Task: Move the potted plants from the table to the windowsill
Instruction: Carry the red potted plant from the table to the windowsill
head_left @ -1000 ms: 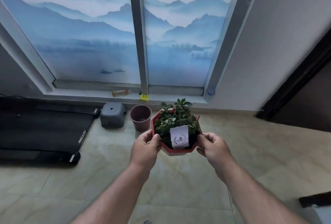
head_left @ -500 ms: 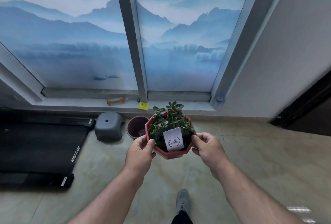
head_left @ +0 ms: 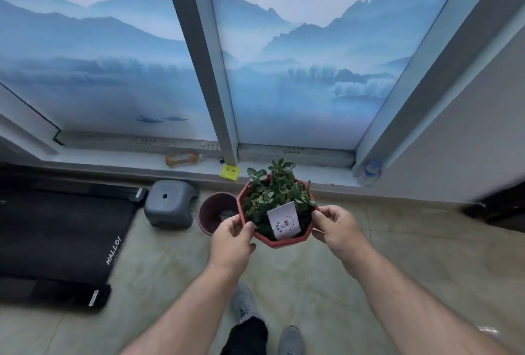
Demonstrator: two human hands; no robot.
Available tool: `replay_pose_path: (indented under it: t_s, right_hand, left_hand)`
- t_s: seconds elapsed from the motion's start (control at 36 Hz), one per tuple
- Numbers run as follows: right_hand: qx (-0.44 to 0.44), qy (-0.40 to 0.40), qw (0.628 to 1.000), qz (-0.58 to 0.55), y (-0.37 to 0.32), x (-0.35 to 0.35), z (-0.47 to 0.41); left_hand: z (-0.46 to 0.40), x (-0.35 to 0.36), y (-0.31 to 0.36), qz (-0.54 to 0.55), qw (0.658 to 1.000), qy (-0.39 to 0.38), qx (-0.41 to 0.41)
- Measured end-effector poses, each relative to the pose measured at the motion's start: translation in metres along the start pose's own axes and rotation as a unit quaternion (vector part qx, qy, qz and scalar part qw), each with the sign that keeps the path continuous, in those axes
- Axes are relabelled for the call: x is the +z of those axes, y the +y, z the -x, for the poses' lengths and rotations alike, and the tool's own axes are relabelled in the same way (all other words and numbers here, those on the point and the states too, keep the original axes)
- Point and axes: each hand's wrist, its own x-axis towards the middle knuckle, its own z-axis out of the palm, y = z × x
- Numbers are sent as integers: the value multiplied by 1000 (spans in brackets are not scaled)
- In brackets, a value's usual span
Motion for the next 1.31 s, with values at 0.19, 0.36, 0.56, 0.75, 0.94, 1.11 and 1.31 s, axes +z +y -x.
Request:
replay_pose_path:
  t_s: [0.19, 0.36, 0.56, 0.75, 0.94, 1.11, 1.31]
  right_hand:
    - [21, 11, 1000, 12, -29, 24, -76]
    - [42, 18, 998, 53, -43, 52, -167]
    - [86, 7, 994, 70, -37, 74, -275]
    - [89, -3, 990, 109, -3, 86, -404]
    - [85, -23, 989, 120, 59, 110, -543]
    - [98, -52, 986, 127, 99, 136, -632]
    - [125, -59, 982, 128, 130, 162, -707]
  left_hand:
    - [-83, 6, 20, 8, 1000, -10, -23]
    - [-187, 8, 23, 8, 998, -20, -51]
    - [-292, 19, 10, 6, 996, -7, -92]
    - [-396, 42, -30, -4, 992, -13, -128]
    - [-508, 74, -82, 41, 984, 58, -166]
    - [-584, 87, -127, 74, 976, 98, -182]
    - [-651, 100, -176, 93, 969, 127, -191]
